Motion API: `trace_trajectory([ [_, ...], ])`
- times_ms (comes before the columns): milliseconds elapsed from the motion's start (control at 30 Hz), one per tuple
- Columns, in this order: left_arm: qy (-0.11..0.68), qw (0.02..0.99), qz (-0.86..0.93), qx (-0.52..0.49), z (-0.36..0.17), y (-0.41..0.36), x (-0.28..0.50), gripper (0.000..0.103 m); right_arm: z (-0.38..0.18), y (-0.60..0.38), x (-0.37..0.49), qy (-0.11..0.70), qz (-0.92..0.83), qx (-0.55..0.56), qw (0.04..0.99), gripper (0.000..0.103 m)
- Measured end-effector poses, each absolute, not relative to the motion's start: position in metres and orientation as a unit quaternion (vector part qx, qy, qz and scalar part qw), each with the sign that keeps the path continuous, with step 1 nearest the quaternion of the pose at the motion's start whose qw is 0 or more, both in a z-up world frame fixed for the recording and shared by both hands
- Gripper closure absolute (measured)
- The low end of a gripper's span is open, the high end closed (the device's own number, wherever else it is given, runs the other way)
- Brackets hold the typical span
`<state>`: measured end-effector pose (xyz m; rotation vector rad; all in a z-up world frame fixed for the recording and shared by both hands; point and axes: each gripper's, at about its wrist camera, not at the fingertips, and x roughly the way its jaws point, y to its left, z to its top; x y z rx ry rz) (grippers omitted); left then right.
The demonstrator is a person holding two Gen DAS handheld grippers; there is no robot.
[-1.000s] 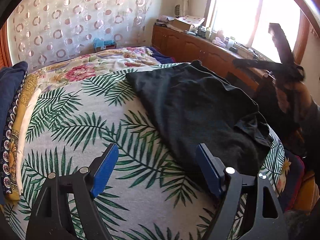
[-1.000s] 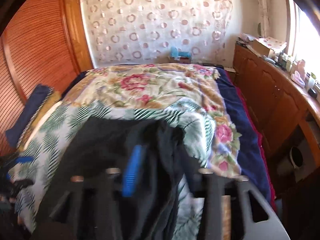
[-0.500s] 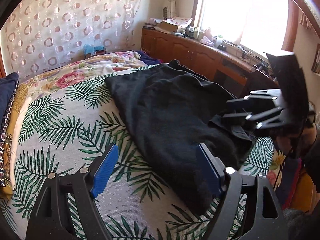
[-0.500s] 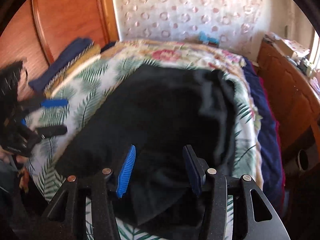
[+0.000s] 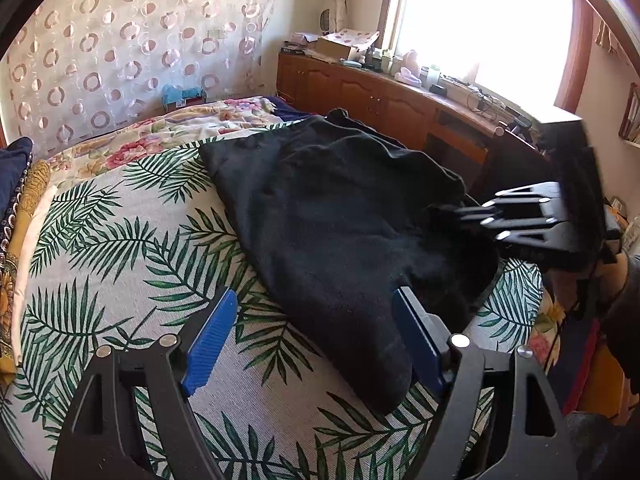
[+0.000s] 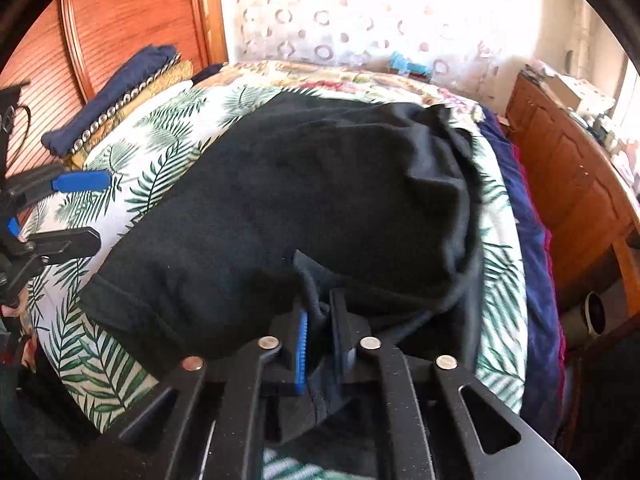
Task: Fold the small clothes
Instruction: 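Grasp the shirt edge again with the right tool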
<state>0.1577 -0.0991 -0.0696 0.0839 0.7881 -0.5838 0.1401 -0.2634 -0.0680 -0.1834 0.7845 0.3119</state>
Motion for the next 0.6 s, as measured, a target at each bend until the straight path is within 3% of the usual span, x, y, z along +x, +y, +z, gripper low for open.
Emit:
trace_trajectory([
  [333,0.392,0.873,-0.286,0.044,-0.08,-0.111,0.158,0.023,-0.067,-0.342,0.059,0.385,0.065,-0.001,0.921,0.098],
  [600,0.396,0.872,-0.283,0.049,-0.083,-0.117,0.155,0.023,-0.06,-0.365,0.048,0.372,0.039,0.025,0.927,0.097],
])
